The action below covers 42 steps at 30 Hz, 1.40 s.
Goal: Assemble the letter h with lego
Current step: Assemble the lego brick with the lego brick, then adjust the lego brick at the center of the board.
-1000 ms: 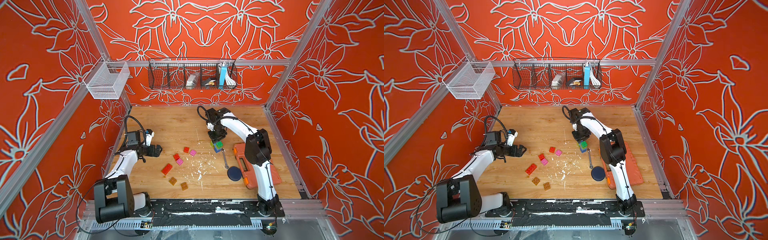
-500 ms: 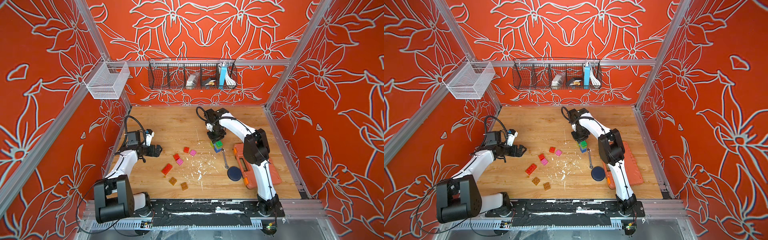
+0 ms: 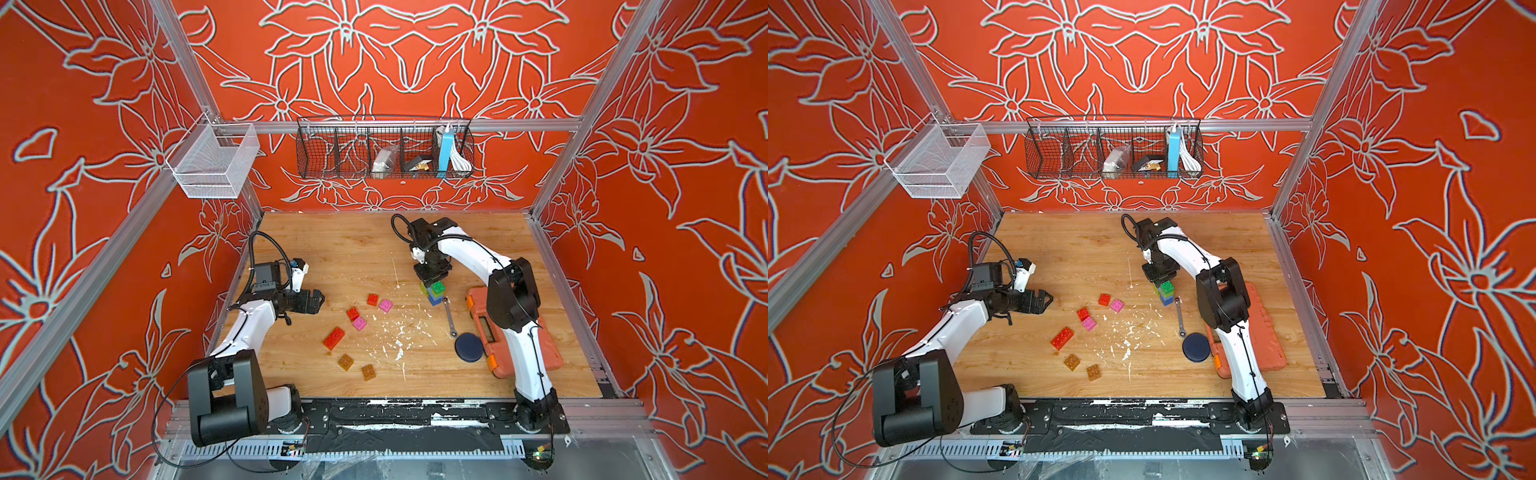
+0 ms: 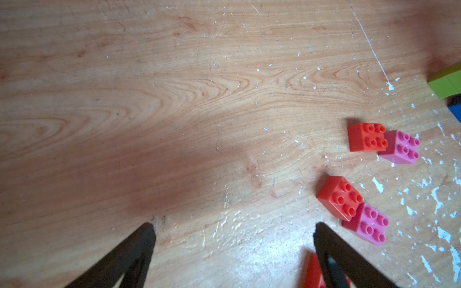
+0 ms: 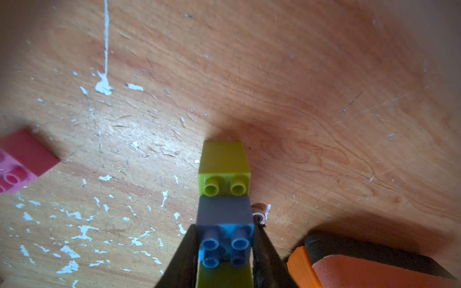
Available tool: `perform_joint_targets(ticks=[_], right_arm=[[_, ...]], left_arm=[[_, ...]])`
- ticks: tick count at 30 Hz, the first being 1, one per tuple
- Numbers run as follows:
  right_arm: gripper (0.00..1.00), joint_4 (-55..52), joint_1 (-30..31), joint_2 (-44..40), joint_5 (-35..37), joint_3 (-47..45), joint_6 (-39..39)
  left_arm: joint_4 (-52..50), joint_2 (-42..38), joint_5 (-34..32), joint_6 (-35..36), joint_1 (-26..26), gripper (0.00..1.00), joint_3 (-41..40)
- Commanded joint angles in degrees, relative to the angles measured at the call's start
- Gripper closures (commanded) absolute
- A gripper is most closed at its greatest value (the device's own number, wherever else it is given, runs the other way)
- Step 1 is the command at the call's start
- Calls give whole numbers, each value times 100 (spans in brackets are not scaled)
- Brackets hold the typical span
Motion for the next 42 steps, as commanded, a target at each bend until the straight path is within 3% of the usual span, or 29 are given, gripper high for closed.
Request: perform_joint_targets(ticks=[1, 15, 21, 33, 38, 42], right_arm=[[82, 72, 33, 635, -41, -476, 5], [80, -149, 346, 308, -483, -43, -511], [77, -284, 506, 49, -277, 44, -580], [41, -124, 506, -312, -255, -19, -135], [38, -284, 490, -770, -75, -17, -118], [34, 12, 489, -1398, 186, -660, -127]], left_arm=[[-47, -61, 97, 68, 42, 0, 56], [-57, -65, 102, 75, 42, 0, 57], [-56, -78, 111, 77, 42, 1, 49], [-38, -123, 150, 103, 39, 0, 22], [-27, -214, 248, 132, 39, 0, -24], [-164, -348, 392, 125, 45, 0, 25]])
